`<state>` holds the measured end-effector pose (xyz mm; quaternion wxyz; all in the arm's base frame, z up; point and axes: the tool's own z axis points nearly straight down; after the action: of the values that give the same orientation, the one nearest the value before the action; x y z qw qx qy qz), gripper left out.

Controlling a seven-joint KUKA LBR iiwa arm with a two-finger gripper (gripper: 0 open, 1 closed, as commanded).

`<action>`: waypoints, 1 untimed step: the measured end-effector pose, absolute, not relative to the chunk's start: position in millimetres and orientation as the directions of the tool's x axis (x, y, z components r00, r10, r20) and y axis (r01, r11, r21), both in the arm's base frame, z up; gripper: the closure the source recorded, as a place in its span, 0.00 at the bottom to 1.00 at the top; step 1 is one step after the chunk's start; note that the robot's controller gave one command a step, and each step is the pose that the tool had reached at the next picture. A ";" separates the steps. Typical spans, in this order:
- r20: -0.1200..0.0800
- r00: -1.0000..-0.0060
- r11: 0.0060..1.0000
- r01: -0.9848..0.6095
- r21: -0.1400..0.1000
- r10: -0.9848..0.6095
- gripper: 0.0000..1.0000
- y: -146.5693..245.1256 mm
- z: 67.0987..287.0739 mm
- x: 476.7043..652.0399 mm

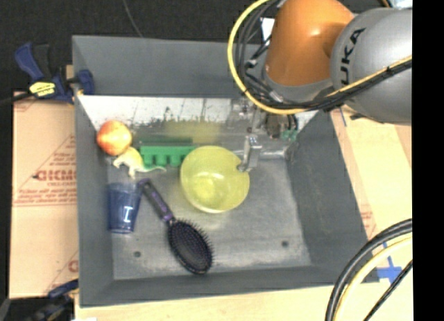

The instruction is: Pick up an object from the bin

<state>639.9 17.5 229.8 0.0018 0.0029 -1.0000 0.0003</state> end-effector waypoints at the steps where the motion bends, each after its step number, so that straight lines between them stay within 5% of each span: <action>1: -0.005 -1.000 1.000 -0.005 0.000 -0.005 0.00 17.6 235.4 641.1</action>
Offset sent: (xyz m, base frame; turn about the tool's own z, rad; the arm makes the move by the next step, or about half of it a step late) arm -0.0445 0.0079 -0.1598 -0.3108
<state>641.1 17.6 235.4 -0.0025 0.0027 -1.0000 0.0000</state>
